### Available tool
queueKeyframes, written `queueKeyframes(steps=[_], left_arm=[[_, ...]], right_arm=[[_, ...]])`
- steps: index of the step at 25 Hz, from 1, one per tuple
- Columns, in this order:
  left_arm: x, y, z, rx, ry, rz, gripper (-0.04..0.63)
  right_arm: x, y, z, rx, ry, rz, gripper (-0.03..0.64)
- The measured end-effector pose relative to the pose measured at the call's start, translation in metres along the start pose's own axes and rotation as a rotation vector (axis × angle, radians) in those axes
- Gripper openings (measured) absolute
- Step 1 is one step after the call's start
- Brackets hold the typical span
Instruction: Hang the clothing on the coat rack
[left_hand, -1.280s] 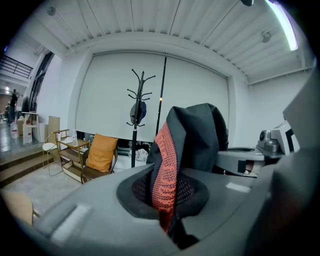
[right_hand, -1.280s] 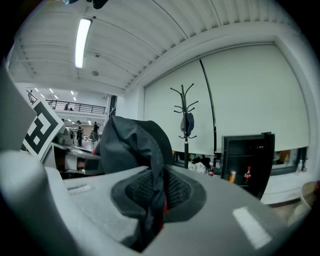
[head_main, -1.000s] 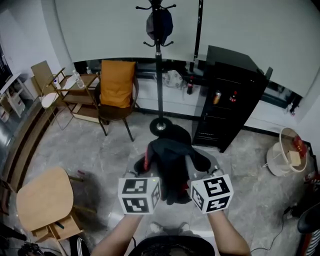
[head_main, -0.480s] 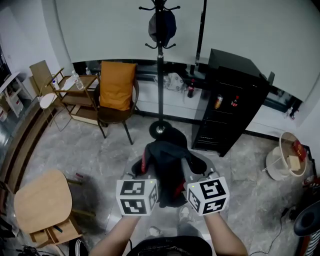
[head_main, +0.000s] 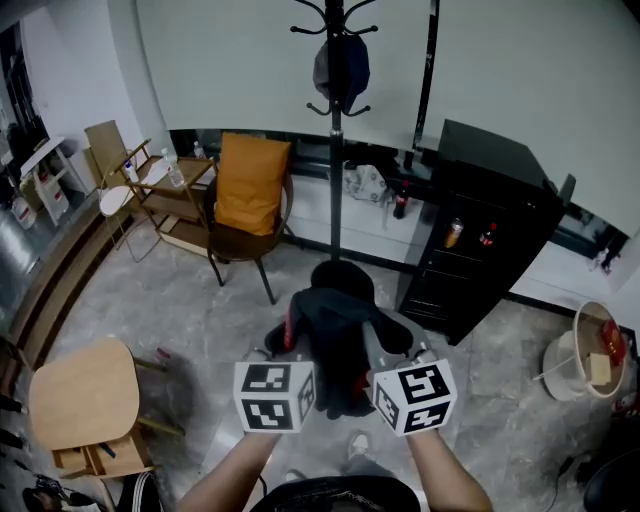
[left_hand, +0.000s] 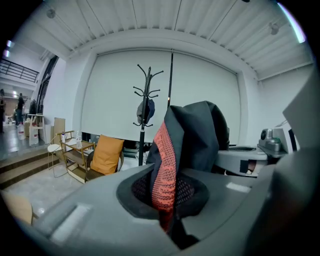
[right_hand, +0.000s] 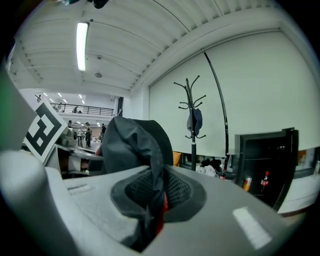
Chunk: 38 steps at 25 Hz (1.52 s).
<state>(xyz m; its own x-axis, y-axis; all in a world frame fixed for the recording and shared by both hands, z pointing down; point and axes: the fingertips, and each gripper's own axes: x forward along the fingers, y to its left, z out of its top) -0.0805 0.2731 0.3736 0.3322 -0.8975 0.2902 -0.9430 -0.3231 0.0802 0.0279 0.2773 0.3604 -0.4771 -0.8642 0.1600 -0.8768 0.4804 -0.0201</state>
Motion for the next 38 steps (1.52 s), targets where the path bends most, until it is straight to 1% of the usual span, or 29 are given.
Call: queueKeyframes(steps=[13, 17, 22, 26, 29, 34, 38], left_arm=[[0.091, -0.065, 0.028, 0.031, 0.017, 0.020, 0.011], [0.108, -0.076, 0.032, 0.024, 0.020, 0.032, 0.011], [0.126, -0.083, 0.037, 0.018, 0.025, 0.034, 0.011], [0.144, -0.084, 0.042, 0.015, 0.020, 0.024, 0.011], [0.156, -0.077, 0.042, 0.011, 0.022, 0.015, 0.011], [0.182, -0.056, 0.045, 0.000, 0.026, -0.004, 0.011], [0.204, -0.030, 0.051, -0.005, 0.034, -0.024, 0.011]], right_arm=[[0.019, -0.116, 0.014, 0.014, -0.019, 0.024, 0.032], [0.024, -0.139, 0.018, 0.016, -0.026, 0.035, 0.032], [0.031, -0.157, 0.020, 0.022, -0.028, 0.038, 0.032], [0.040, -0.171, 0.020, 0.025, -0.027, 0.028, 0.032], [0.053, -0.175, 0.018, 0.026, -0.017, 0.019, 0.032], [0.083, -0.179, 0.017, 0.023, -0.002, 0.000, 0.032], [0.116, -0.176, 0.021, 0.025, 0.009, -0.019, 0.031]])
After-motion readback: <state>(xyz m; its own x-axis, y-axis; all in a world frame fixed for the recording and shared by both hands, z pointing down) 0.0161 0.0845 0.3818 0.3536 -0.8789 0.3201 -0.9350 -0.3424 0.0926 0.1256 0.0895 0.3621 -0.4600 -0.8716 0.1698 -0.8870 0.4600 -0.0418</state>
